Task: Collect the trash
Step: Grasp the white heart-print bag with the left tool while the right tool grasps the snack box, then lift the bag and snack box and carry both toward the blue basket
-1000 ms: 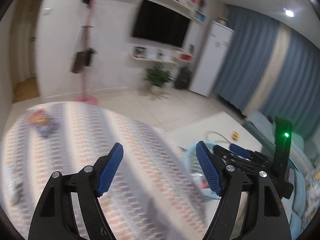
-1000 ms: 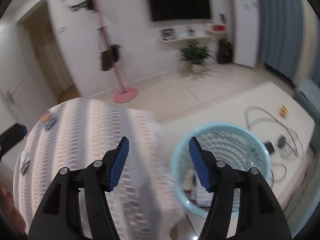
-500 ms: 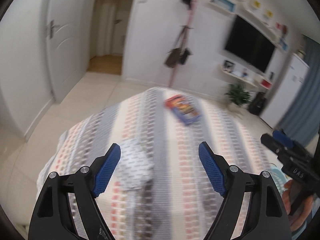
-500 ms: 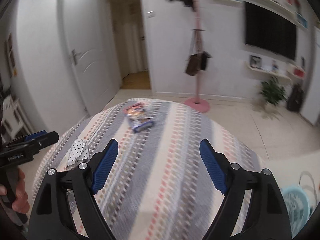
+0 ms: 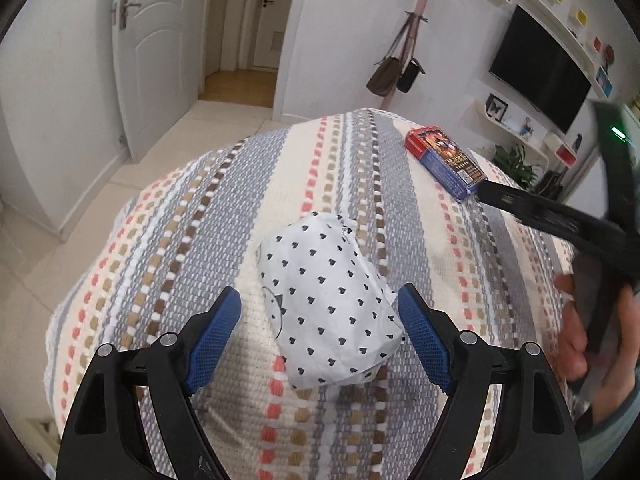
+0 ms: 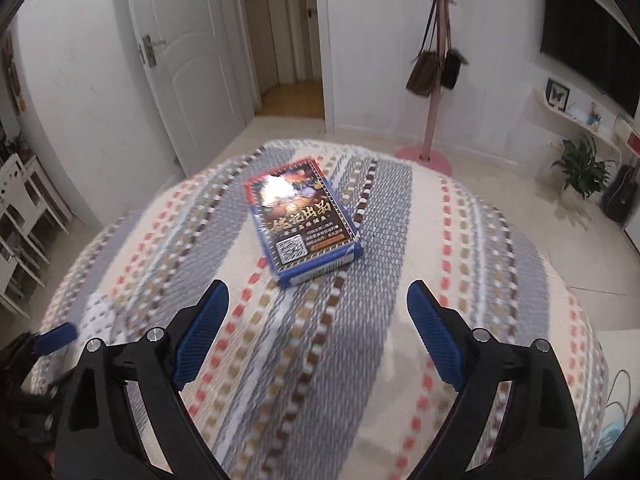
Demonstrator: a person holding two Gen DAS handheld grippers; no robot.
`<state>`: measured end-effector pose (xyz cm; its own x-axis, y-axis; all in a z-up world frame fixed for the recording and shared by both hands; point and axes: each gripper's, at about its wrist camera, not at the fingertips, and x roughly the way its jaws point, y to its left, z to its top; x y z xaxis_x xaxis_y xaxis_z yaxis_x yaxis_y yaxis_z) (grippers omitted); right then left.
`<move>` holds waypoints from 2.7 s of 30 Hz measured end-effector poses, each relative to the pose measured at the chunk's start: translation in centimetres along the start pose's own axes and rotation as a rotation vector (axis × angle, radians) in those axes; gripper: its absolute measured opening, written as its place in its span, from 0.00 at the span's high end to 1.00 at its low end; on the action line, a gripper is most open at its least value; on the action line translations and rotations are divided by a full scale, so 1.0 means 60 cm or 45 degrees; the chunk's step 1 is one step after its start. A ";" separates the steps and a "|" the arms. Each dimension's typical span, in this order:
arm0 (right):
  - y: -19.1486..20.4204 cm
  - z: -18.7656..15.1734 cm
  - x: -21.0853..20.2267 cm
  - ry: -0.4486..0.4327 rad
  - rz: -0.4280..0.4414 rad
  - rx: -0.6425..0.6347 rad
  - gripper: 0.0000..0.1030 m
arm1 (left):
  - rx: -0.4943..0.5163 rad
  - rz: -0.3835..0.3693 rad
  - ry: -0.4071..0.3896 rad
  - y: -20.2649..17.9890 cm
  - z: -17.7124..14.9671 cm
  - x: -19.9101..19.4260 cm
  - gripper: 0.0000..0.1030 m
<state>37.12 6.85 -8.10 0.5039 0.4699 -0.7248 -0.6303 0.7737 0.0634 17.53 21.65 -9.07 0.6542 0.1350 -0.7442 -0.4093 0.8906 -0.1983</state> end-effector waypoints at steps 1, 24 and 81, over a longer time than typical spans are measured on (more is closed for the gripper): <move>0.001 0.005 0.008 0.010 0.002 -0.010 0.16 | 0.013 0.016 0.003 -0.003 0.000 0.002 0.23; 0.029 0.064 0.086 0.054 -0.040 -0.115 0.31 | 0.076 0.169 -0.008 -0.017 -0.009 0.009 0.38; -0.168 -0.248 -0.410 -0.445 -0.516 0.319 0.43 | 0.415 -0.554 -0.254 -0.328 -0.054 -0.128 0.86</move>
<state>22.26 -18.82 -1.14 0.8669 0.1949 -0.4589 -0.2094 0.9776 0.0195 18.54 1.69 -1.52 0.8384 -0.2224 -0.4976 0.1205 0.9660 -0.2286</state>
